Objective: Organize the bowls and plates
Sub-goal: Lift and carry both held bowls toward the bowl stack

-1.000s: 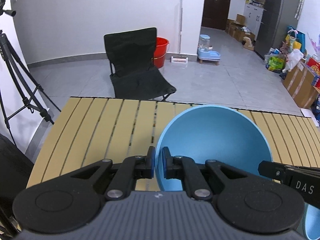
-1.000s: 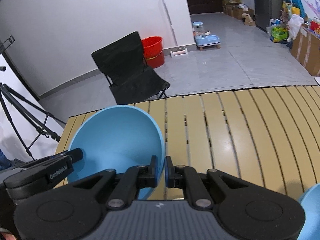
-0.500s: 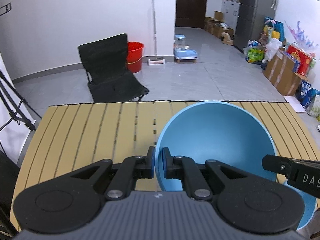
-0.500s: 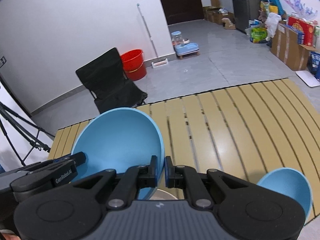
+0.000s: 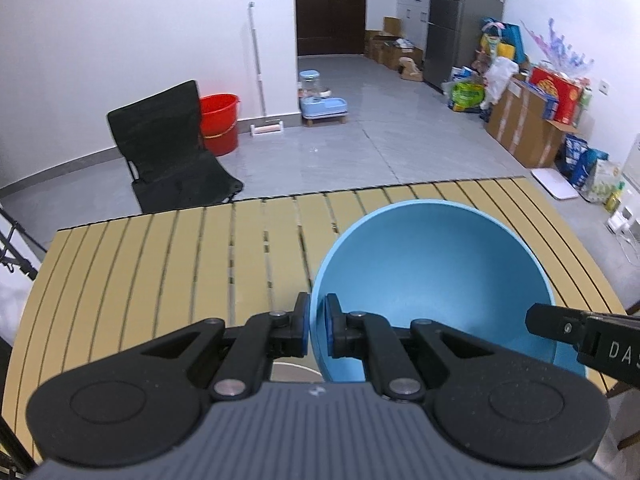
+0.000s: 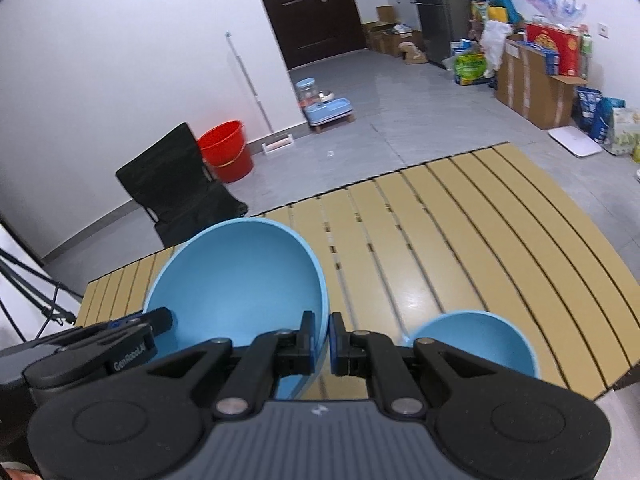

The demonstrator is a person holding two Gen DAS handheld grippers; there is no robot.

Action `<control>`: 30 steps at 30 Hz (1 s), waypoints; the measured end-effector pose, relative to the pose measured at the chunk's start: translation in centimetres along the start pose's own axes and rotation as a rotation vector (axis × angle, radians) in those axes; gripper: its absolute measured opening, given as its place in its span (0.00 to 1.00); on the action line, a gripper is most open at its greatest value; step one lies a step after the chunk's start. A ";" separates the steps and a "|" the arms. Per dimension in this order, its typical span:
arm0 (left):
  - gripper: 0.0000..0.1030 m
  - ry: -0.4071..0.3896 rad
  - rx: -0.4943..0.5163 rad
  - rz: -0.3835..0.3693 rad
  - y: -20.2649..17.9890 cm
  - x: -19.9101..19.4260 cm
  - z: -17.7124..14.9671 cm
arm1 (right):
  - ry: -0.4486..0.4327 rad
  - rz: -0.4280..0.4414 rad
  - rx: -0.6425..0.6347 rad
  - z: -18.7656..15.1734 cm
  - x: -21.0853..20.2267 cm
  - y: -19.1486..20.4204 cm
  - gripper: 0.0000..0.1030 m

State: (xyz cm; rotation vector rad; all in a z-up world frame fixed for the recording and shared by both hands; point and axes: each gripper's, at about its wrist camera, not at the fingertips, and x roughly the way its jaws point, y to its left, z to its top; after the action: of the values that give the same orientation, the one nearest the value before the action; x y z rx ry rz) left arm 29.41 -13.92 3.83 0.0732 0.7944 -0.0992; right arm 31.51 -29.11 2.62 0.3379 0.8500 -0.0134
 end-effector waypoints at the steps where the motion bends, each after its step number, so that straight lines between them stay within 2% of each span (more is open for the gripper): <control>1: 0.08 0.001 0.007 -0.004 -0.6 0.0 -0.1 | -0.002 -0.004 0.009 -0.1 -0.1 -0.6 0.06; 7: 0.08 0.011 0.050 -0.030 -4.4 0.2 -0.8 | -0.012 -0.031 0.058 -0.8 -1.1 -4.7 0.06; 15: 0.08 0.035 0.094 -0.062 -8.5 1.0 -1.7 | -0.026 -0.063 0.100 -1.2 -1.3 -8.4 0.06; 30: 0.08 0.071 0.172 -0.093 -13.1 3.0 -3.1 | -0.021 -0.110 0.139 -2.9 -0.9 -13.2 0.06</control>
State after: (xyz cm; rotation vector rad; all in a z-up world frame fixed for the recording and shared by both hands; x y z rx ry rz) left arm 27.74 -26.81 -0.88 0.2035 0.8588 -0.2541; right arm 26.91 -40.89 -2.29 0.4200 0.8481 -0.1790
